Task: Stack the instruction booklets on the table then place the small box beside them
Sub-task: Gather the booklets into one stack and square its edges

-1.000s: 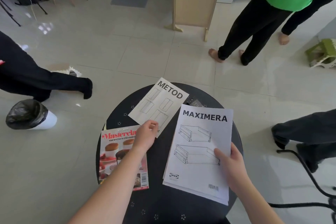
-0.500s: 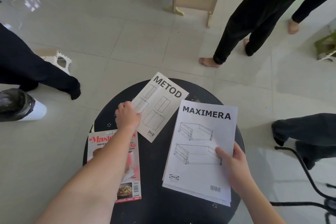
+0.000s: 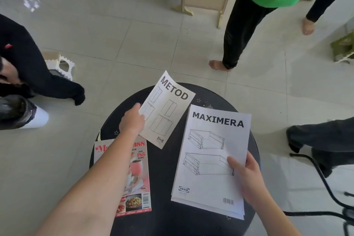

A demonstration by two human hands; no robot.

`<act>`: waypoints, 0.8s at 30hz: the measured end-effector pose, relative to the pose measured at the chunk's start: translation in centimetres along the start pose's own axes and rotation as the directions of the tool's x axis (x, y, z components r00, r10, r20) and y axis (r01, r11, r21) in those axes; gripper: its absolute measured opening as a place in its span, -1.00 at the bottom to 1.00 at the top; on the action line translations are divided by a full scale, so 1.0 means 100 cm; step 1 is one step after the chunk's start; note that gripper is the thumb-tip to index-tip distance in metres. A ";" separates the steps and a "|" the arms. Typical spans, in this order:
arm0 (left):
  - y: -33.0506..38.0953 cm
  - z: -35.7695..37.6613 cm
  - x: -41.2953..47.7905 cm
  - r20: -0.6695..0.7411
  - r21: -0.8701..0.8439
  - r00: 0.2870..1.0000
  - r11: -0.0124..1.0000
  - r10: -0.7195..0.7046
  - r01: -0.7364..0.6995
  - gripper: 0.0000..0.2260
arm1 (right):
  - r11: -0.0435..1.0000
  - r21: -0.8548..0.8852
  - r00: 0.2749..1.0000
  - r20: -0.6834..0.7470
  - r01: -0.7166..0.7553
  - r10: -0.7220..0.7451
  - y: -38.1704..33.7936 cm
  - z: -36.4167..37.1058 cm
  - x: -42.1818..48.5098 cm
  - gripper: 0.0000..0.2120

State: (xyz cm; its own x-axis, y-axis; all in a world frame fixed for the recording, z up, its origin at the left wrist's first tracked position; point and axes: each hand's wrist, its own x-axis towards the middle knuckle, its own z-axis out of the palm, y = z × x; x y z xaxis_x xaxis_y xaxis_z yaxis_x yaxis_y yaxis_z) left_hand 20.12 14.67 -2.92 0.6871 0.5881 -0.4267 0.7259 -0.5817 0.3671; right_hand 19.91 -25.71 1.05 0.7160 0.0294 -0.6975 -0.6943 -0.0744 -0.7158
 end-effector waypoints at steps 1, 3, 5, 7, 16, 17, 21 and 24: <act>-0.001 -0.005 -0.005 -0.006 -0.018 1.000 1.000 0.021 -0.021 -0.92 | 1.000 0.007 1.000 0.001 0.001 -0.001 0.000 0.000 -0.001 -0.73; -0.004 -0.019 -0.020 -0.022 -0.091 0.998 0.994 0.060 -0.062 -0.90 | 1.000 0.021 1.000 0.012 0.005 -0.005 -0.001 0.002 -0.008 -0.73; -0.010 -0.031 -0.036 -0.041 -0.188 0.997 0.980 0.062 -0.069 -0.80 | 0.999 0.032 1.000 0.027 0.013 -0.014 -0.001 0.003 -0.014 -0.73; -0.017 -0.040 -0.056 -0.058 -0.287 0.997 0.956 0.048 -0.063 -0.69 | 0.999 0.049 0.999 0.037 0.018 -0.020 0.000 0.006 -0.019 -0.73; -0.043 -0.058 -0.184 0.001 -0.628 0.999 0.777 0.048 -0.037 -0.66 | 0.987 0.153 0.995 0.083 0.046 -0.060 0.004 0.028 -0.064 -0.71; -0.046 -0.057 -0.197 0.030 -0.646 0.998 0.763 0.055 -0.022 -0.64 | 0.985 0.167 0.994 0.089 0.048 -0.063 0.005 0.030 -0.070 -0.70; -0.053 -0.053 -0.238 0.107 -0.709 0.991 0.705 0.077 0.021 -0.56 | 0.975 0.211 0.990 0.103 0.074 -0.097 0.005 0.029 -0.096 -0.71; -0.056 -0.047 -0.260 0.169 -0.770 0.975 0.637 0.147 0.038 -0.58 | 0.965 0.252 0.988 0.108 0.078 -0.108 0.007 0.024 -0.109 -0.70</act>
State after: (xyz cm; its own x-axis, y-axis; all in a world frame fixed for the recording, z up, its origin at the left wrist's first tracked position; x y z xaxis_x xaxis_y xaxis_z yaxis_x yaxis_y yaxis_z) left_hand -1.71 5.28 10.02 0.7707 0.3928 -0.5017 0.5130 0.0846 0.8542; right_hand 11.43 -23.70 8.10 0.7747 0.1452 -0.6154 -0.6323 0.1812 -0.7532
